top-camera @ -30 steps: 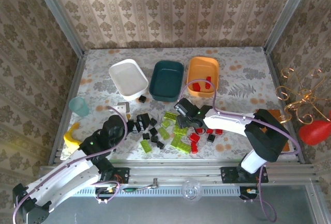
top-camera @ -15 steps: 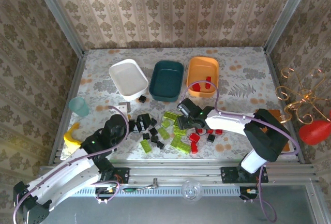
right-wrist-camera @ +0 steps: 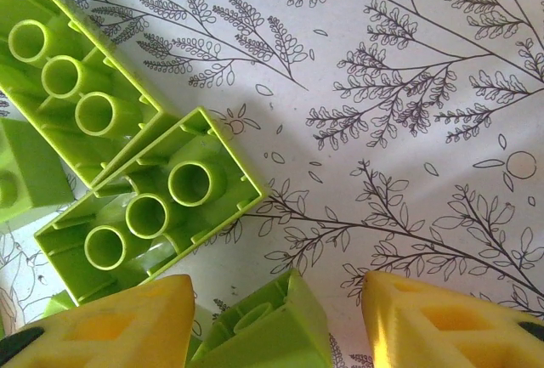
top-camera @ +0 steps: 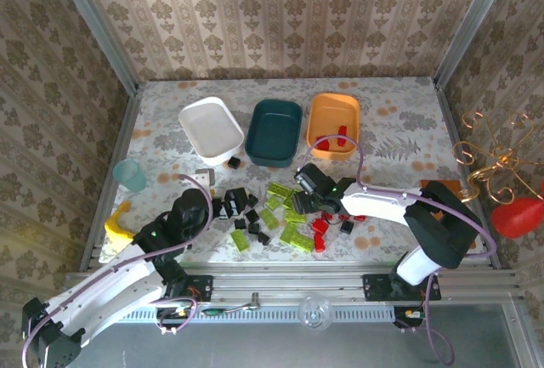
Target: Sort the legos into containers by color
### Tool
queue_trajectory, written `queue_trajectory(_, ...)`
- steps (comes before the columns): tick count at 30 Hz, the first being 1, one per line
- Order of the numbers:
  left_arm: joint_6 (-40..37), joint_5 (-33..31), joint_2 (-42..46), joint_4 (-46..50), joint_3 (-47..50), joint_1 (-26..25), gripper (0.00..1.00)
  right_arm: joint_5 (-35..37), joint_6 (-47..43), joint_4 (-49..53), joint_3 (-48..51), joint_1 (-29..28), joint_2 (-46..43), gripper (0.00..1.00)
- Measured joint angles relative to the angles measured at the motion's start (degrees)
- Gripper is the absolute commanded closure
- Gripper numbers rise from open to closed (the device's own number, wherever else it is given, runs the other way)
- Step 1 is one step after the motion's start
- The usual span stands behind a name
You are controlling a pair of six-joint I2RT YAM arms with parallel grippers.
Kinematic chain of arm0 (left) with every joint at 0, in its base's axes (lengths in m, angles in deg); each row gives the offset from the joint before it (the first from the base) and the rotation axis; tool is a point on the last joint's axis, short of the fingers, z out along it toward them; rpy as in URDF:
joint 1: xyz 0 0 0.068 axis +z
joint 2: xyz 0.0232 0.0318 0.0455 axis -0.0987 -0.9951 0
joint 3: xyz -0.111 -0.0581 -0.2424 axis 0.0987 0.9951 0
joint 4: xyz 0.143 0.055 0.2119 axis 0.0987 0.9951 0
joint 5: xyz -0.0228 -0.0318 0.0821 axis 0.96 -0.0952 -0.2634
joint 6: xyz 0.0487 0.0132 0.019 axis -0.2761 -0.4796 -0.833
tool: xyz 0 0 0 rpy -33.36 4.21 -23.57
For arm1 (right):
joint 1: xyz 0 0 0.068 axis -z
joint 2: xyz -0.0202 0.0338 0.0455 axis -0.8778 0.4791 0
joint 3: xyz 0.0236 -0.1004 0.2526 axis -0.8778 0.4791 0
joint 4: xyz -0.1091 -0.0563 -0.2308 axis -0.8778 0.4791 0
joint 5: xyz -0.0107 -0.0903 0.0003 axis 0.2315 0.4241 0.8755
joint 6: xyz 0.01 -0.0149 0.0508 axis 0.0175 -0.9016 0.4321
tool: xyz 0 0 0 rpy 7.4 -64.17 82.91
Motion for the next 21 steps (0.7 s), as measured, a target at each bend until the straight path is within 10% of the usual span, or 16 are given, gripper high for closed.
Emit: queue_trajectory(21,0.00,0.00,-1.22,-0.04,0.00,0.04,0.00,-0.70,-0.02,1.46,0.72,-0.07,0.13,0.55)
